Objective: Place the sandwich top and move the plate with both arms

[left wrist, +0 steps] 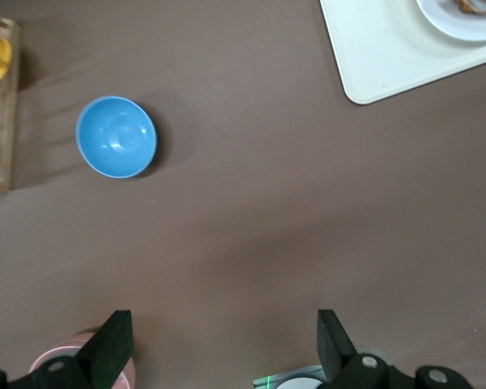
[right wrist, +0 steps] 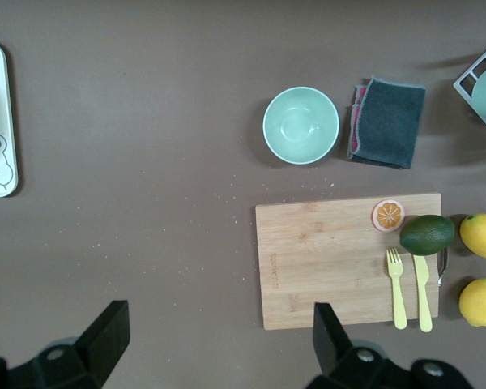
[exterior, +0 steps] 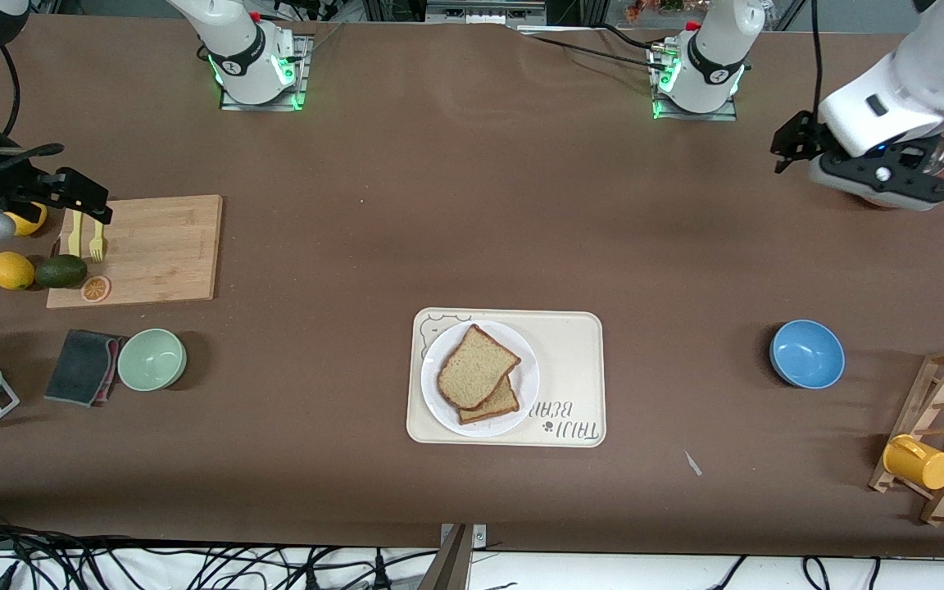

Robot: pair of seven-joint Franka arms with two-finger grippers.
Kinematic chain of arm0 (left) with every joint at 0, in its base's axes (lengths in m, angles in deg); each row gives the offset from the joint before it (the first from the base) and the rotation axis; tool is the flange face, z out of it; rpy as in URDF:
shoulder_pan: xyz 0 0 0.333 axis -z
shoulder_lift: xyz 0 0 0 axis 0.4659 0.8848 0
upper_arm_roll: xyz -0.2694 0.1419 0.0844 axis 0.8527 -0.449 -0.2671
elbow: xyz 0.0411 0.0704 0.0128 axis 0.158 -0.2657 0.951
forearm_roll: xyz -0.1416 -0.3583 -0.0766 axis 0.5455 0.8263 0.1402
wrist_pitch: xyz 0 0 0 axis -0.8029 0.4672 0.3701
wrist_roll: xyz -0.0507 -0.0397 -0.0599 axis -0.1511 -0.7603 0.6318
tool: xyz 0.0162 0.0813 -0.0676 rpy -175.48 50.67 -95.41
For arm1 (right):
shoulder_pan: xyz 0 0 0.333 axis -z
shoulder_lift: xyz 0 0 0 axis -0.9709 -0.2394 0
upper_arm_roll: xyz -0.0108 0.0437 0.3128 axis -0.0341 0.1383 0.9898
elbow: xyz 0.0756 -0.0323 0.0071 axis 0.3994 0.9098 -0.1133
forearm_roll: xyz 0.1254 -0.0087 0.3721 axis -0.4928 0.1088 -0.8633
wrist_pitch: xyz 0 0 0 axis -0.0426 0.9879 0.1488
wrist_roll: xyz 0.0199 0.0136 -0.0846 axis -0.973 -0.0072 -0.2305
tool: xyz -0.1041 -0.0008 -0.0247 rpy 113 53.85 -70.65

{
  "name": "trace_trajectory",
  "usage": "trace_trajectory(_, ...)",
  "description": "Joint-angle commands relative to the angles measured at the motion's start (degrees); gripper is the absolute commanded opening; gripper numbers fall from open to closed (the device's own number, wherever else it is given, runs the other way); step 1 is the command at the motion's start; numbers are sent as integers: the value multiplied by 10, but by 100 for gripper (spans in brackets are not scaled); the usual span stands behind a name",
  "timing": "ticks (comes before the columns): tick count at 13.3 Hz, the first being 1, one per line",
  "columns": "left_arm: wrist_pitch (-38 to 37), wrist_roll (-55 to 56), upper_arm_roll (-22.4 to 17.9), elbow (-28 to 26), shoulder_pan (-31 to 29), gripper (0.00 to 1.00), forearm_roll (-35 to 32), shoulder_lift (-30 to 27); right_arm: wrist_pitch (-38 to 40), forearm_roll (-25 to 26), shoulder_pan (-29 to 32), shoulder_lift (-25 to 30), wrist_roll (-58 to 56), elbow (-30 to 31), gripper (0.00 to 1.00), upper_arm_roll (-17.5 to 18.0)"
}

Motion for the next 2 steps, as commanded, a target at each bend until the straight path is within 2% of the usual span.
trace_trajectory(1, -13, -20, 2, 21, -14, 100, -14, 7, 7, -20, -7, 0, 2, -6, 100, -8)
trace_trajectory(2, -12, -33, 1, 21, -14, 100, -15, 7, 7, -25, -7, 0, 2, -5, 100, -8)
